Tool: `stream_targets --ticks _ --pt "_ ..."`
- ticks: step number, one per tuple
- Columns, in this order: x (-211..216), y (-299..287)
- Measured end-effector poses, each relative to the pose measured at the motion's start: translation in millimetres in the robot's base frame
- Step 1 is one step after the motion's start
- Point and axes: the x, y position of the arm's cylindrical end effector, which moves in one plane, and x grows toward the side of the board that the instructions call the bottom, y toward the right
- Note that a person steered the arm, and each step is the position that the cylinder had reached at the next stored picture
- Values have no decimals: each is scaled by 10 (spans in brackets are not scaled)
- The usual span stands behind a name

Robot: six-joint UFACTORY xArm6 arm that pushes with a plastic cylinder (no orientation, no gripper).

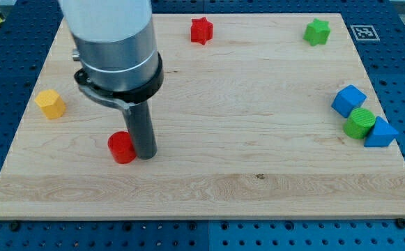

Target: Move the red circle to the bottom left

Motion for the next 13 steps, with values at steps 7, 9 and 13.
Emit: stream_targets --ticks 7,9,13 --pt "-328 -127" --pt "-138 -641" --pt "234 -879"
